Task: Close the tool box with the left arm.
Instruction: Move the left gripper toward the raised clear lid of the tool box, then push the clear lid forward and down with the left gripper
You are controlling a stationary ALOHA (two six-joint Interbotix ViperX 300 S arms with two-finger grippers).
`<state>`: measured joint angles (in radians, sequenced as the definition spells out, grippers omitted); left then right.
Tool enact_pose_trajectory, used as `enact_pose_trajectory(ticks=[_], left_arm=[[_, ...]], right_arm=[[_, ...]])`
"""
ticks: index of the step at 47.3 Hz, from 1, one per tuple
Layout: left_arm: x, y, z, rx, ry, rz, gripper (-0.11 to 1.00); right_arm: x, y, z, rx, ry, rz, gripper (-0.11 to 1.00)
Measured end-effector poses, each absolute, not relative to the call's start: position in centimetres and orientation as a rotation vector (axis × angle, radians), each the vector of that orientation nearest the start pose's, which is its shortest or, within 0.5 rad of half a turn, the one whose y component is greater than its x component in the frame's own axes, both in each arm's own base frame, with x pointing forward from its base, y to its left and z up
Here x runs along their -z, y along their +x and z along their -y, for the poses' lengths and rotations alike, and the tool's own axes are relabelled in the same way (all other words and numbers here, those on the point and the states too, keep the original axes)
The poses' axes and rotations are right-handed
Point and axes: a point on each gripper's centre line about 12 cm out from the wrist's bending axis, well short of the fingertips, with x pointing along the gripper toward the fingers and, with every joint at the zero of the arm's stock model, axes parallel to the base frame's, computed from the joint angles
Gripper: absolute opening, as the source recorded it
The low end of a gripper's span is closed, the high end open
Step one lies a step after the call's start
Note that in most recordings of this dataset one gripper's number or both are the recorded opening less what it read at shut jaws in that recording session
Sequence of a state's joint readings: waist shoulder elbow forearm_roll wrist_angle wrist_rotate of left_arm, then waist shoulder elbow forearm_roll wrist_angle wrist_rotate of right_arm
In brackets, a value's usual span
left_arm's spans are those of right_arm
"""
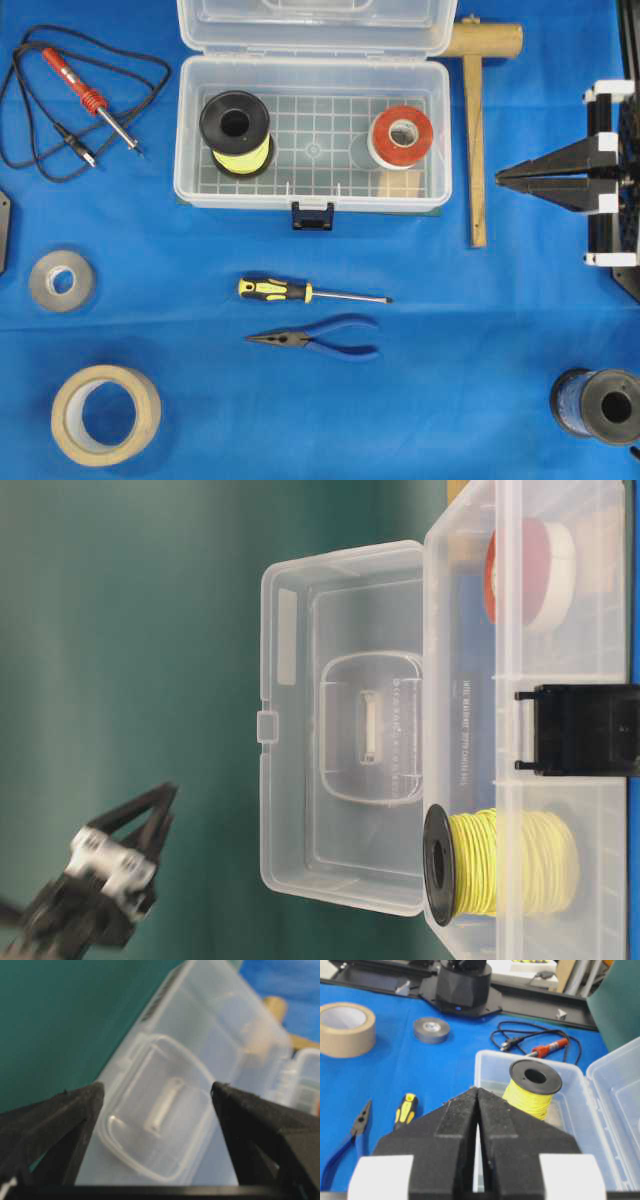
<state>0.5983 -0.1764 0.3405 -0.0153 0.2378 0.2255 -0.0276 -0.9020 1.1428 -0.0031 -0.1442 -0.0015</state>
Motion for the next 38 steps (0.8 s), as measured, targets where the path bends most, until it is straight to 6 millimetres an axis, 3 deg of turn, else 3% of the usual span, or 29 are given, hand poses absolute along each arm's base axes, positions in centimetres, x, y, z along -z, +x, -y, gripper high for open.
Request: enact_pose_trajectory(ticks=[13, 23, 38], left_arm=[[-29.6, 36.5, -26.1, -0.55, 0.042, -0.548, 0.92], [-27.0, 36.0, -28.3, -0.585, 0.012, -0.603, 0.92], [-26.1, 36.3, -27.5, -0.566, 0.007, -0.622, 0.92]], right_arm=[[-27.4, 21.2, 0.7, 0.033, -0.003, -0.115, 0.0], [-27.3, 21.2, 0.8, 0.036, -0.002, -0.117, 0.0], [-27.2, 21.2, 1.1, 0.051, -0.004, -0.127, 0.0]])
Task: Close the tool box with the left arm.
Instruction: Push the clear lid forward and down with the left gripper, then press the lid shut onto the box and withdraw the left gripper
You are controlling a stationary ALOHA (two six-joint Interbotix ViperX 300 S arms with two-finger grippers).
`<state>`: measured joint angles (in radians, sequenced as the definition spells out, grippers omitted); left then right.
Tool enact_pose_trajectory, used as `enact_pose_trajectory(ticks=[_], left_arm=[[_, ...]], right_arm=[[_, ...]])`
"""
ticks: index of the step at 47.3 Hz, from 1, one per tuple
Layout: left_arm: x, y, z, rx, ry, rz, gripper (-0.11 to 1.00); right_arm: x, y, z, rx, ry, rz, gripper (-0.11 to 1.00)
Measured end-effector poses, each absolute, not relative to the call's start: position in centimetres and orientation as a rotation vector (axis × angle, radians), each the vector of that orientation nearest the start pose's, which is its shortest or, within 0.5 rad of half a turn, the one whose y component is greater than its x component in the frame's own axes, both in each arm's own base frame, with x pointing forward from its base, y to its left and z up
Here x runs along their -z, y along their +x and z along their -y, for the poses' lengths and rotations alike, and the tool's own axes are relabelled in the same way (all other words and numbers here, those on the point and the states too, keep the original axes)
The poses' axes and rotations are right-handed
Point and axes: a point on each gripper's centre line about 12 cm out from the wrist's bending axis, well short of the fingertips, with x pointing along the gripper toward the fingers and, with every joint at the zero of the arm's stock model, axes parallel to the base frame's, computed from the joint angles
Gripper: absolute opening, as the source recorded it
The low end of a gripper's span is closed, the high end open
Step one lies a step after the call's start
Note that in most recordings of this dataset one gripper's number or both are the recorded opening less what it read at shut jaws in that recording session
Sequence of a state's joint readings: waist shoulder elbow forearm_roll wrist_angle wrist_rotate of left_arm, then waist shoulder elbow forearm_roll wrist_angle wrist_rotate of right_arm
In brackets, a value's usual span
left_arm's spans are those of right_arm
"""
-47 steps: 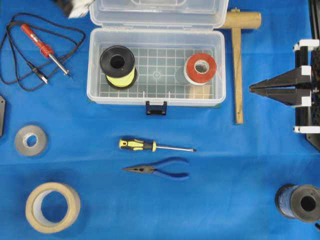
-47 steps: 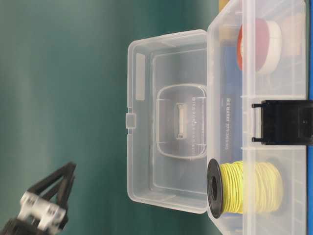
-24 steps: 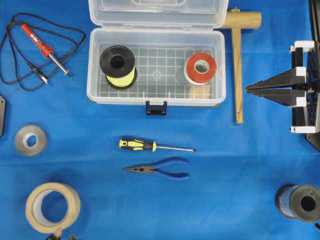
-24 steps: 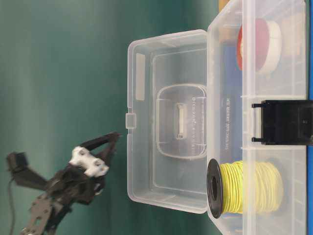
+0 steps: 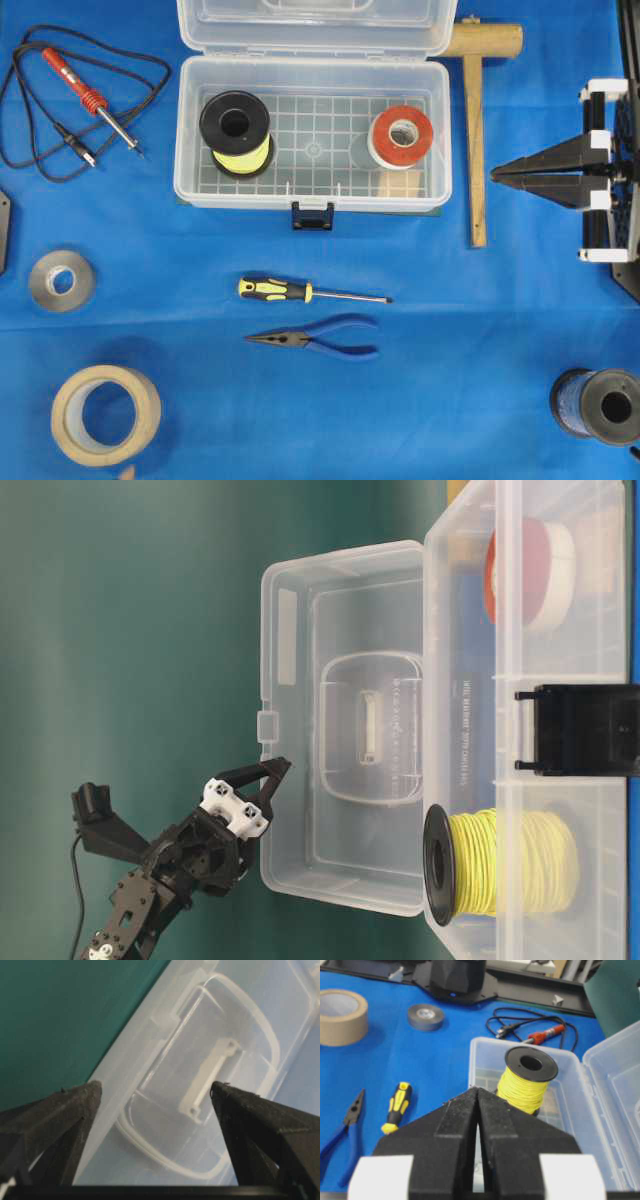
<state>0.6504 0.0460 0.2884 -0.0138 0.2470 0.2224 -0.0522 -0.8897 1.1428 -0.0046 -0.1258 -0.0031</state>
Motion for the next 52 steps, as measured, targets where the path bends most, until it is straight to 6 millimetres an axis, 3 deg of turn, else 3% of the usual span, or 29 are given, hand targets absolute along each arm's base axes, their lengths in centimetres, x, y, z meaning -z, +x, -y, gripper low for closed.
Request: enact_pose_trajectory(ticks=[6, 28, 39, 52], left_arm=[[-26.1, 36.4, -26.6, -0.545, 0.01, -0.633, 0.92], [-30.4, 36.7, -20.3, -0.42, 0.044, -0.649, 0.92], [-31.6, 36.4, -14.9, -0.305, 0.063, -0.673, 0.92], [-30.4, 35.8, -9.1, -0.181, 0.049, -0.701, 0.92]], right_arm=[[-27.2, 21.2, 1.2, 0.057, -0.005, -0.128, 0.0], [-27.0, 21.2, 1.4, 0.063, -0.005, -0.14, 0.0], [-27.0, 21.2, 1.4, 0.063, -0.008, -0.14, 0.0], [-27.0, 21.2, 1.4, 0.062, -0.011, -0.14, 0.0]])
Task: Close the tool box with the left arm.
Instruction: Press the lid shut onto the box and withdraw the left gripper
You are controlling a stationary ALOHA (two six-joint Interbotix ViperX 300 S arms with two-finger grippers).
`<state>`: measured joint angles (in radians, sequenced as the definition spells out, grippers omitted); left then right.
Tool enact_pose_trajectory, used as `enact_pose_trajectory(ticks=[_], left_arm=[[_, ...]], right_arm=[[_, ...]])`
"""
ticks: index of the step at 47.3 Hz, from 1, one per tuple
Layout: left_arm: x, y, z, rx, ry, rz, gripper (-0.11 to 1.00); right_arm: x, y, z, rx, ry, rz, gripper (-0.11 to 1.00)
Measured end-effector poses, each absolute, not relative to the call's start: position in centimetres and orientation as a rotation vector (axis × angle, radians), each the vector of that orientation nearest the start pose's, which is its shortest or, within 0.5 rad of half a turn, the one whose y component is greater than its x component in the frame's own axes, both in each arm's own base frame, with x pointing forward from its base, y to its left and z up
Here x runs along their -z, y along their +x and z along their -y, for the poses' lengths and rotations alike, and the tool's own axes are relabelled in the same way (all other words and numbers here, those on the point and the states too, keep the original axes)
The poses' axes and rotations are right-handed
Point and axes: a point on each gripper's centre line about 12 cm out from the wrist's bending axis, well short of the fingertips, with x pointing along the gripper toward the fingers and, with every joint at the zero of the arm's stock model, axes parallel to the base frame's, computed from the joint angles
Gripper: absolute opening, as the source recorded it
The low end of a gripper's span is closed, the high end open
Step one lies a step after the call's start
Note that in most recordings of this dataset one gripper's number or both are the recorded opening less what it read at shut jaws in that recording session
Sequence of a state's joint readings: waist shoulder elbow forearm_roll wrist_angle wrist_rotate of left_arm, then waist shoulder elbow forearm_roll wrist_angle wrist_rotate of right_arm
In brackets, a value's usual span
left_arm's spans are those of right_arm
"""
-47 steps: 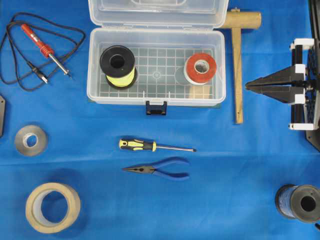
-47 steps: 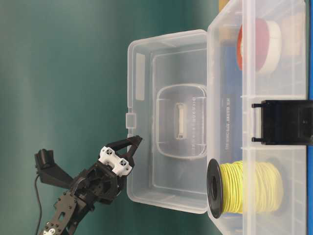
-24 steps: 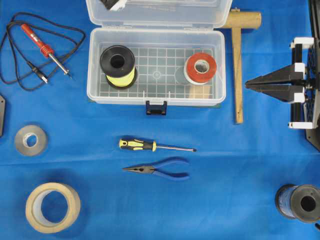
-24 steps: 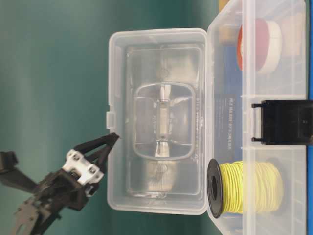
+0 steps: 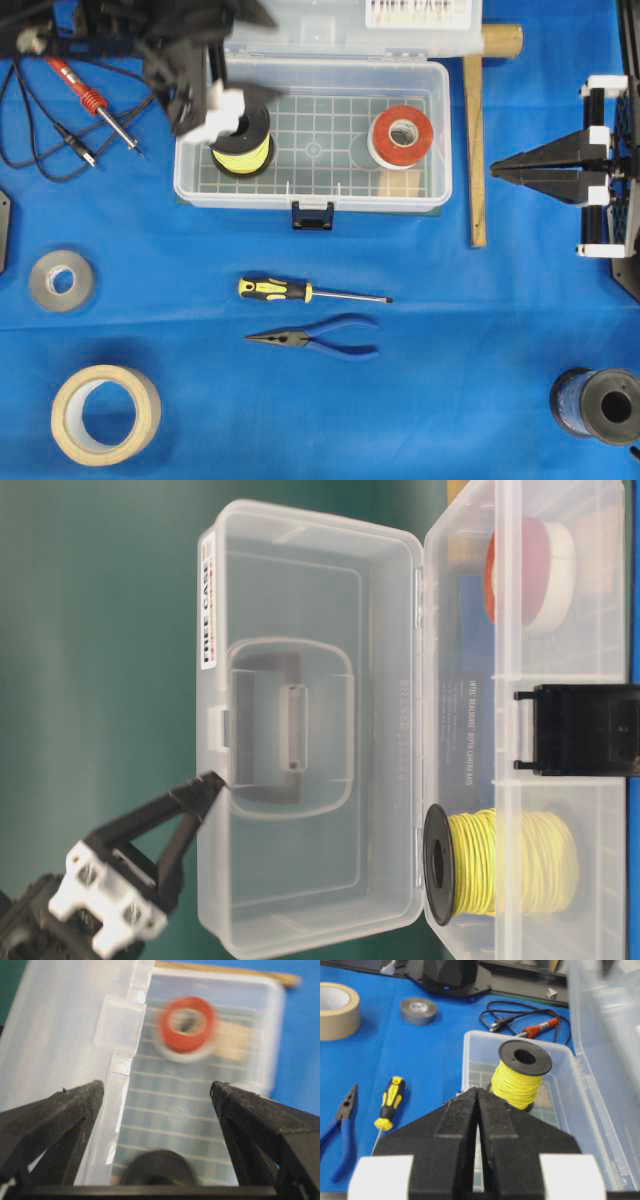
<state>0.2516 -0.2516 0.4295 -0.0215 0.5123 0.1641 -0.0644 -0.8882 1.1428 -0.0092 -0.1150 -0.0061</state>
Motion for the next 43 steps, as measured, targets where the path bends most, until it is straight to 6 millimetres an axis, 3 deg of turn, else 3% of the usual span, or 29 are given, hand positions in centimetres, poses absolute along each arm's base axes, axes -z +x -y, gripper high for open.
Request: enact_pose_trajectory(ticks=[16, 29, 43], left_arm=[[-29.3, 34.2, -2.8, -0.02, 0.092, -0.717, 0.92], [-29.8, 32.7, -2.1, -0.007, 0.099, -0.687, 0.91], [-31.7, 28.0, -1.8, -0.038, 0.058, -0.485, 0.91]], right_arm=[[-27.0, 21.2, 1.4, 0.062, -0.011, -0.142, 0.0], [-27.0, 21.2, 1.4, 0.062, -0.012, -0.142, 0.0], [-27.3, 20.9, 1.3, 0.062, -0.011, -0.129, 0.0]])
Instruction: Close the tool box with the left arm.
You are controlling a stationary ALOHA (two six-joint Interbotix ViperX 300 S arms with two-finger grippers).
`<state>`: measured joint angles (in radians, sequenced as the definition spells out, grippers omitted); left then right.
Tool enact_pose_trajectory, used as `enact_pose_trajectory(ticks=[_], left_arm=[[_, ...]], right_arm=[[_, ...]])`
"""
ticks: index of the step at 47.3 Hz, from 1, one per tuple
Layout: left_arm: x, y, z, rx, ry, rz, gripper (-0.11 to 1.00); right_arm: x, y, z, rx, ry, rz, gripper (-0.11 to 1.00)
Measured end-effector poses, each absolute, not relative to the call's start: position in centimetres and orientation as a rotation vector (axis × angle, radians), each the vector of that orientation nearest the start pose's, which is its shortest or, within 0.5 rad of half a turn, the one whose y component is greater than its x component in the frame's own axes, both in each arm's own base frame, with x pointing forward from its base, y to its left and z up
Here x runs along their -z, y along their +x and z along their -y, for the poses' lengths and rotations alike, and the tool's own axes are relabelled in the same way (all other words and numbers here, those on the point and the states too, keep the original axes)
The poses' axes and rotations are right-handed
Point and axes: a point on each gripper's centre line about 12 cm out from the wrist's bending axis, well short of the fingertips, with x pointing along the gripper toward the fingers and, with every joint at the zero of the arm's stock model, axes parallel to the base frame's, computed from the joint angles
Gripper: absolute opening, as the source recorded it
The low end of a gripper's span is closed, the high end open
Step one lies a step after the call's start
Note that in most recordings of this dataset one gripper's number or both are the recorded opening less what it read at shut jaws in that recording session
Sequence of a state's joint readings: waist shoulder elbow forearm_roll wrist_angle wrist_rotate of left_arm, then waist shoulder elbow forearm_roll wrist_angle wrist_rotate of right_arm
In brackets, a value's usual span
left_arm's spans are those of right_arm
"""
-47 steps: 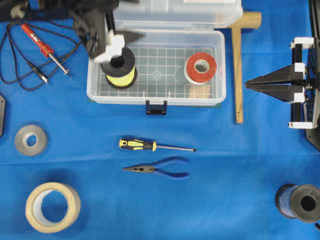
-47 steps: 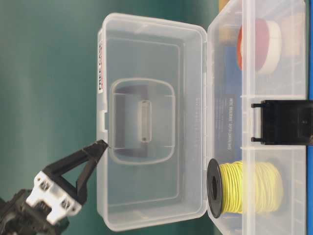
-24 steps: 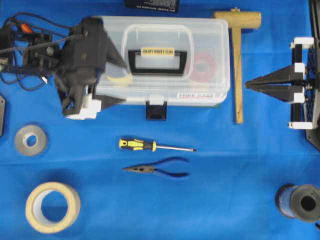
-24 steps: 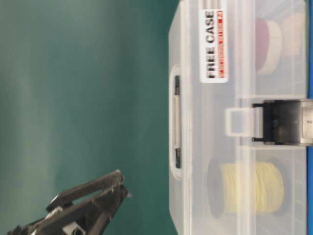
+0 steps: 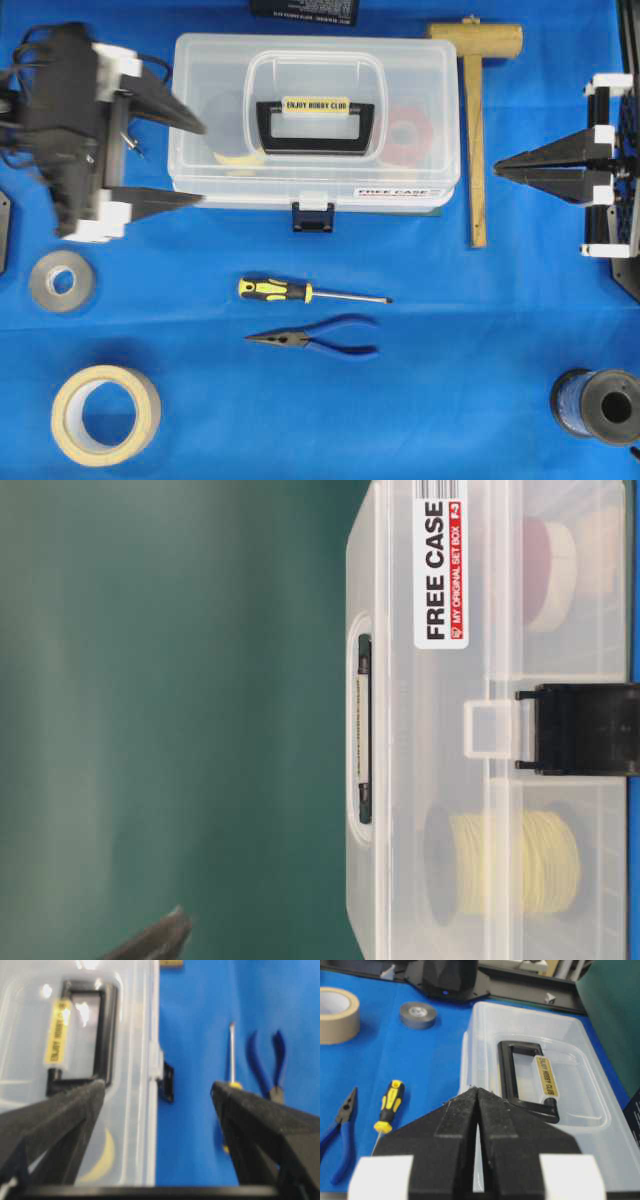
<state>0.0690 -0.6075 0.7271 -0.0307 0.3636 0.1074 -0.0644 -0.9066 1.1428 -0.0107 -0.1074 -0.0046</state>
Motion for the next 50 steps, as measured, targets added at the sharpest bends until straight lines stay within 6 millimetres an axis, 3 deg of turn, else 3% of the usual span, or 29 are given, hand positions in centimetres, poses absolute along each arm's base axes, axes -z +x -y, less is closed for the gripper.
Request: enact_pose_trajectory(ticks=[15, 30, 50], left_arm=[[-30.7, 21.8, -1.3, -0.049, 0.04, -0.277, 0.91], [-25.6, 17.5, -1.1, -0.063, -0.005, -0.124, 0.91], [-22.8, 15.8, -1.0, -0.064, -0.022, -0.122, 0.91]], right_arm=[[-27.4, 20.8, 1.3, 0.062, -0.013, -0.129, 0.0], [-27.4, 20.8, 1.3, 0.062, -0.011, -0.132, 0.0], [-27.1, 20.8, 1.3, 0.062, -0.01, -0.152, 0.0]])
